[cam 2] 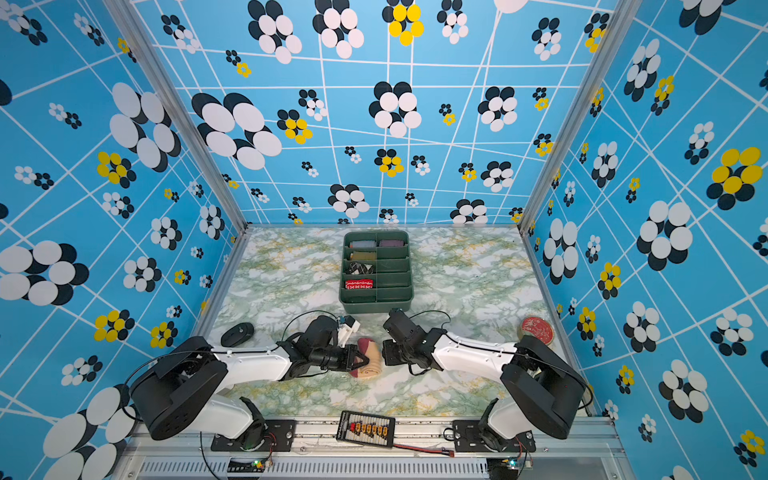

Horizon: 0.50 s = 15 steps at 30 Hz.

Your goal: Roll the socks

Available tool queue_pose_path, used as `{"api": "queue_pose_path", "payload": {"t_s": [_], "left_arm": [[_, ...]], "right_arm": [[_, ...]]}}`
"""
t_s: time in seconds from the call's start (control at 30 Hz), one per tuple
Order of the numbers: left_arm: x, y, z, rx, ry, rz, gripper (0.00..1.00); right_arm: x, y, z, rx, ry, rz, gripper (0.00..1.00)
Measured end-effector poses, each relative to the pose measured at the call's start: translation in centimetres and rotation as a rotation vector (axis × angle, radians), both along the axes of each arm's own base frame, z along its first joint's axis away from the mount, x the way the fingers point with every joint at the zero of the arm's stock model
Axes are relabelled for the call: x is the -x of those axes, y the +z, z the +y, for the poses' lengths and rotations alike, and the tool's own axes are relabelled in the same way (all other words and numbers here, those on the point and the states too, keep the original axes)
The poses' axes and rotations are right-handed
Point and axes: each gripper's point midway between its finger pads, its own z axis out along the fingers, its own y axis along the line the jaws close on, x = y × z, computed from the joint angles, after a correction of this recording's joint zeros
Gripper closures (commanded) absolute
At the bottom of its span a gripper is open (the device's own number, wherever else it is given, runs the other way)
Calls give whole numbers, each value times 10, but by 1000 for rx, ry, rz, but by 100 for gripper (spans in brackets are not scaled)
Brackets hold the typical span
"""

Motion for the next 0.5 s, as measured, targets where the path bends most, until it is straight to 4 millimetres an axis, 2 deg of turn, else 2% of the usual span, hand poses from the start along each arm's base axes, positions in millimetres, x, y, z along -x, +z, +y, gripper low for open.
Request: {"api": "queue_pose_path", "payload": {"t_s": [0.27,0.5], "left_arm": [[0,-1,2,-11,-7,-3,100],[1,-1,4,-17,-5,-1,100]], "right_arm": [[3,-15,-4,37,0,32,66],[1,-12,16,-48,31,38,66]]}}
